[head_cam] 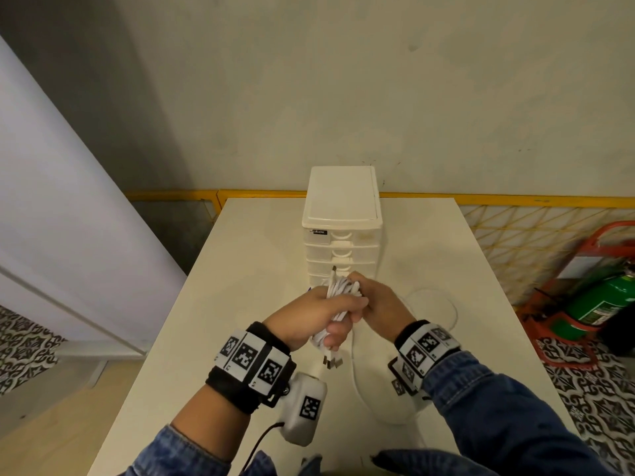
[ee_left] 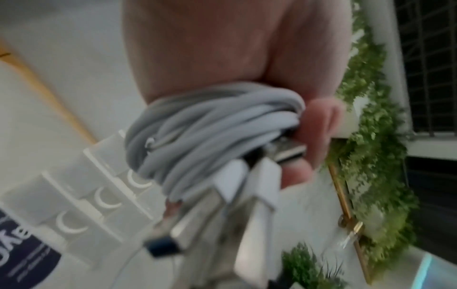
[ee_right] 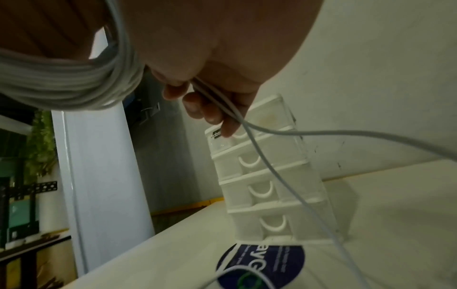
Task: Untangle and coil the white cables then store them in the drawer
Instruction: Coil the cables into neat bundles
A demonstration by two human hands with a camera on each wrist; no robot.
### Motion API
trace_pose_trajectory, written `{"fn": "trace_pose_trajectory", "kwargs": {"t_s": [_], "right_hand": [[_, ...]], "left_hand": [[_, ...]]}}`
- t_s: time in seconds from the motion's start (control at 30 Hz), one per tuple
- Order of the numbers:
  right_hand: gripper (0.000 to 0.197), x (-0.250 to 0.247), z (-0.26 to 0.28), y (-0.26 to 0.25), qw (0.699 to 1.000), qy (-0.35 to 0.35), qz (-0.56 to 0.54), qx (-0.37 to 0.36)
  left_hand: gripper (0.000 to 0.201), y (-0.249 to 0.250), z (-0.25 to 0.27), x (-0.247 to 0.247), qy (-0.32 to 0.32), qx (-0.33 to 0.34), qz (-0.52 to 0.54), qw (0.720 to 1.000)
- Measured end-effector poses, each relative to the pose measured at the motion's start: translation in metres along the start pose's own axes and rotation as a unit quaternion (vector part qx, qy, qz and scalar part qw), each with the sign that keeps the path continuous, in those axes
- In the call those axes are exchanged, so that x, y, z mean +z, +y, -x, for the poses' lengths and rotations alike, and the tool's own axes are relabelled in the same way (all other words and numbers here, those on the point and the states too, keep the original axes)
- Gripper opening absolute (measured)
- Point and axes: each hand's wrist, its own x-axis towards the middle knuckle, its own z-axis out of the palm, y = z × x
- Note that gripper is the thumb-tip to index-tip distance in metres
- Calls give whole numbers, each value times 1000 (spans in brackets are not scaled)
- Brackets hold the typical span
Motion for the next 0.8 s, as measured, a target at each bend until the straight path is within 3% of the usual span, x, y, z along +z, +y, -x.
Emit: {"fn": "trace_pose_trajectory", "kwargs": {"t_s": [0.1,0.13,0.17,0.3,0.43,0.53,0.63,0.73,0.8], "right_hand": [[56,16,3,3,999,-1,-18,41],[60,20,4,4,999,-15,-15,50],[59,25,7,8,998,-32,-11,61],[20,43,25,28,991,-97,20,92],[19,48,40,27,991,-96,-9,89],[23,49,36,13,993,-97,-16,63],[30,47,30,-2,990,-135,-11,35],[29,34,21,-18,985,-167,33,-9],[29,22,14,-33,983,-163,64,-48]], "left_hand": [[29,1,0,-6,-37,31,125,991],[28,3,-2,-9,-50,50,172,983],[28,6,-3,-12,-59,73,218,971],[25,22,-1,-30,-62,191,362,910],[32,28,-2,-50,57,240,447,860],[35,24,-3,-61,182,266,435,841],[30,22,-4,-66,259,273,428,822],[26,20,-2,-68,319,278,390,818],[23,18,-1,-66,353,279,321,834]]}}
